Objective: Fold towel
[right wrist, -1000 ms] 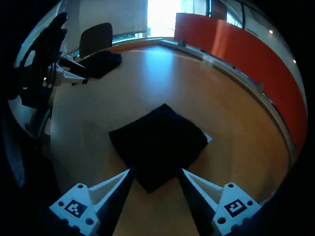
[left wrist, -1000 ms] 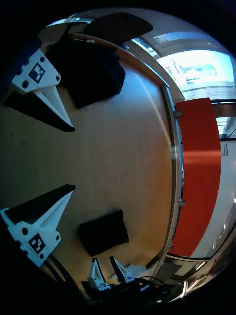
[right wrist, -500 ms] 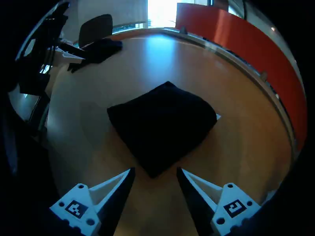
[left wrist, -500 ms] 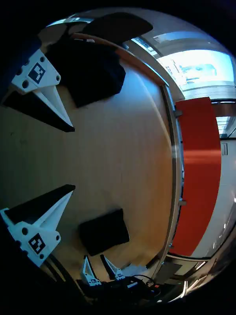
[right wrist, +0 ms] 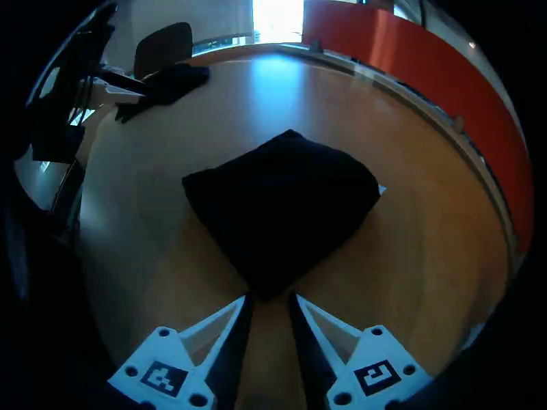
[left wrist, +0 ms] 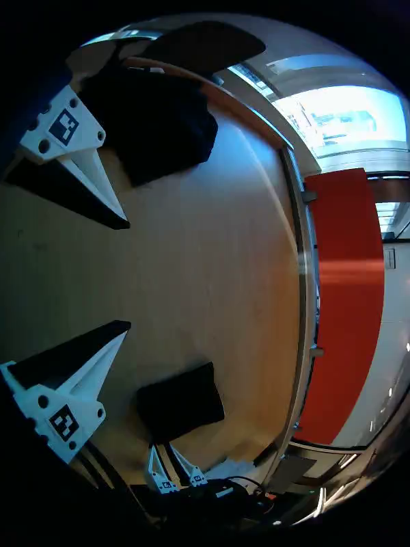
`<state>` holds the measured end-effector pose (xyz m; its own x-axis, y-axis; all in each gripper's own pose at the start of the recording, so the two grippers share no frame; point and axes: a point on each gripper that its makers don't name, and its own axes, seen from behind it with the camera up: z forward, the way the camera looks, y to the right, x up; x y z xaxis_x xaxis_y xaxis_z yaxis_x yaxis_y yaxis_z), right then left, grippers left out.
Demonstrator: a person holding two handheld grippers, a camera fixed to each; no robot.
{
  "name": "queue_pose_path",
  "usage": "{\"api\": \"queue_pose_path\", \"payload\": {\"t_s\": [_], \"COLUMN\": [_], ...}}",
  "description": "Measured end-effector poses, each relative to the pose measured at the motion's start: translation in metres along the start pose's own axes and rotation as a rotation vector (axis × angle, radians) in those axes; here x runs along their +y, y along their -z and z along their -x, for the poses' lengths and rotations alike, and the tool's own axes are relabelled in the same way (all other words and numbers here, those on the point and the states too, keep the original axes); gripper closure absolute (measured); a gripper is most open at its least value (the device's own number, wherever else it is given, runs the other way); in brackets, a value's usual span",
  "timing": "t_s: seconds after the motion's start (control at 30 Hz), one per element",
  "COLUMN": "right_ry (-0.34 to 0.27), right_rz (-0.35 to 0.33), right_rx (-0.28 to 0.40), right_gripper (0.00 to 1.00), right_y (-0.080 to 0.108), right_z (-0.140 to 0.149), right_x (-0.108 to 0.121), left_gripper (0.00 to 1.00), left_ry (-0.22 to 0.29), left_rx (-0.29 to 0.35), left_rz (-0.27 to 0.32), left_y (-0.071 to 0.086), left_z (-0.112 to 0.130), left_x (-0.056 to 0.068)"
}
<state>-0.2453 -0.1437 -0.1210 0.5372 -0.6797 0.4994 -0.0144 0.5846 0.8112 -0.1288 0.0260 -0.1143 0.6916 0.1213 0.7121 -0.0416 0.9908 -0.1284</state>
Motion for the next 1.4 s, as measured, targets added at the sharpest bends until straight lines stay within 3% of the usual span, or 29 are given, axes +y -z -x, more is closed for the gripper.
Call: {"api": "queue_pose_path", "payload": {"t_s": [0.13,0.37,0.7,0.93,1.4], "right_ry": [-0.004,-0.037,-0.033,-0.009,0.088], "right_rz": [0.003,0.010,0.015,0.025,0.087], "right_rx": [0.004,0.001,0.009,0.075,0.239], "right_gripper": [0.71,0.93,0.94,0.94,0.94], "right_y": [-0.001,-0.002,0.005,0.026,0.091], "right_z": [0.000,0.000,-0.007,-0.044,-0.146], "right_x": [0.001,0.004,0.004,0.010,0.036], "left_gripper": [0.01,0.01,0.01,0.01,0.01], "left_ry": [-0.001,0.000,-0.001,0.001,0.012], "left_rx": [0.000,-0.003,-0.003,0.004,0.043], "left_rz": [0.001,0.003,0.008,0.010,0.024], "left_y": [0.000,-0.001,-0.002,-0.002,-0.001], "left_z": [0.000,0.002,0.001,-0.003,-0.023], "left_x": [0.001,0.002,0.004,0.004,0.014]}}
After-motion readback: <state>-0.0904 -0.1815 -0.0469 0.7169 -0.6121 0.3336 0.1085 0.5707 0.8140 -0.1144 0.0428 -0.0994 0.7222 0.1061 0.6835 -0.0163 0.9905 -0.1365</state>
